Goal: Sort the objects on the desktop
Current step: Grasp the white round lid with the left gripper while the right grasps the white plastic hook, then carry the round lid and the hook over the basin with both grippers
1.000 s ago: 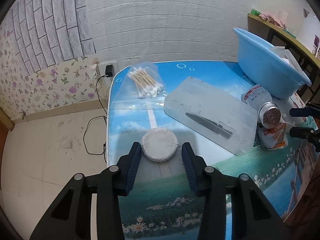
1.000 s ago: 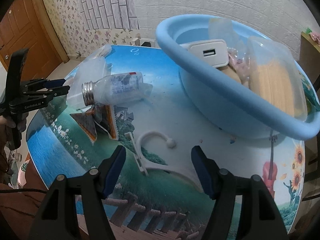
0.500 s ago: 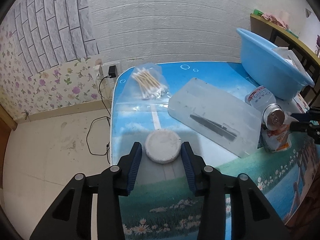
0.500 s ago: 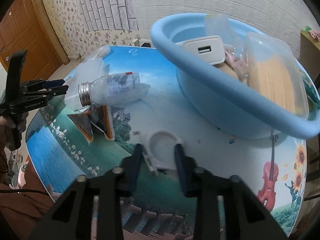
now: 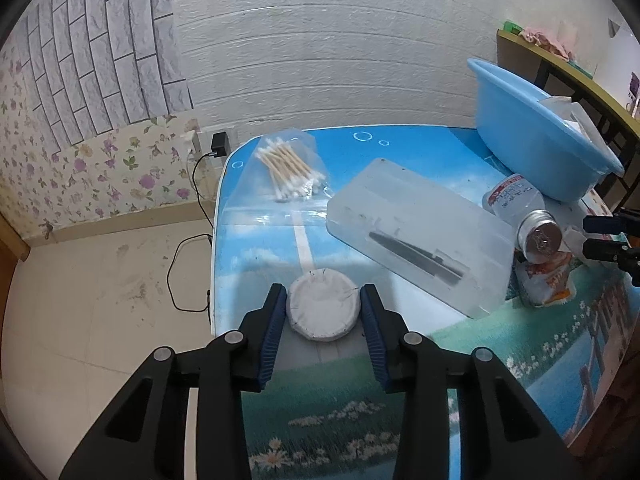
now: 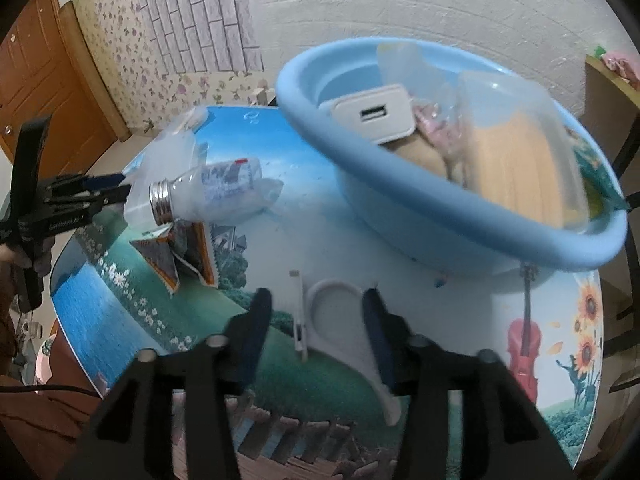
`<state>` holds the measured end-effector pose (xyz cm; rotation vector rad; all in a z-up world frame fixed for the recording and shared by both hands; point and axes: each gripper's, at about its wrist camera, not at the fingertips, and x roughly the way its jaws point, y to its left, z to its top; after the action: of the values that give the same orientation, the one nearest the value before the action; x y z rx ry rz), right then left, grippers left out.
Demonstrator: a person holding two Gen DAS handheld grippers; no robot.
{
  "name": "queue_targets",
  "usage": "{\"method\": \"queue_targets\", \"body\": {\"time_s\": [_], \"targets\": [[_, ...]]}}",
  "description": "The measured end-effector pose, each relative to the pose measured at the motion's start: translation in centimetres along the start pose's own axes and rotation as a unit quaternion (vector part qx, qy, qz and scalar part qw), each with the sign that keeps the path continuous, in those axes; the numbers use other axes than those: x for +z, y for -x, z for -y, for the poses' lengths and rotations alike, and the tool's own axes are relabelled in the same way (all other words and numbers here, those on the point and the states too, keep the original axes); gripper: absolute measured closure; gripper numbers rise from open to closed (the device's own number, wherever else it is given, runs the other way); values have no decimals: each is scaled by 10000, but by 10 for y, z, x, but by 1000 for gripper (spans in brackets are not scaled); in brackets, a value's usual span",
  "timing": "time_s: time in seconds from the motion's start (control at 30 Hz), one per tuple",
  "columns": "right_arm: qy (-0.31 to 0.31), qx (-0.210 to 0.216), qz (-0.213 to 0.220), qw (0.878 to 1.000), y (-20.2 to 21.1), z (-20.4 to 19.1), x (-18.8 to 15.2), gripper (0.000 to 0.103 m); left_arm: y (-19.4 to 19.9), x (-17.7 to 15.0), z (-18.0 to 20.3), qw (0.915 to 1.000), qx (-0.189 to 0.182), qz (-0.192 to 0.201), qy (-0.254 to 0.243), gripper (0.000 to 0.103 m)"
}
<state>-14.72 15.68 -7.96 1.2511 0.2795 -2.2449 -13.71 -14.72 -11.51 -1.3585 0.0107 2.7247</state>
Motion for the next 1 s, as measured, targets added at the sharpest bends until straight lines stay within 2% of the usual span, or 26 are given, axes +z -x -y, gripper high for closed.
{"method": "queue_targets", "body": {"time_s": [0.13, 0.27, 0.43, 0.47, 0.73, 1.0], "targets": [[55, -168, -29, 9998, -5, 0, 1, 47, 7, -2, 0, 10000, -67, 44, 57, 66], [14, -253, -141, 9996, -15, 4, -2, 47, 12, -5, 6, 9999, -137, 72, 36, 66], [102, -309, -56, 9995, -18, 6, -3, 48, 16, -7, 12, 9997, -202, 101, 33, 66], [129, -285, -24, 9995, -18, 5, -3, 56, 17, -7, 13, 9997, -212, 110, 32, 66], [246, -137, 4, 9996, -15, 0, -5, 56, 26, -4, 22, 9997, -210, 154, -30, 66], [292, 185, 327, 9989, 9, -1, -2, 56, 44, 8, 35, 9990, -267, 347, -123, 66]]}}
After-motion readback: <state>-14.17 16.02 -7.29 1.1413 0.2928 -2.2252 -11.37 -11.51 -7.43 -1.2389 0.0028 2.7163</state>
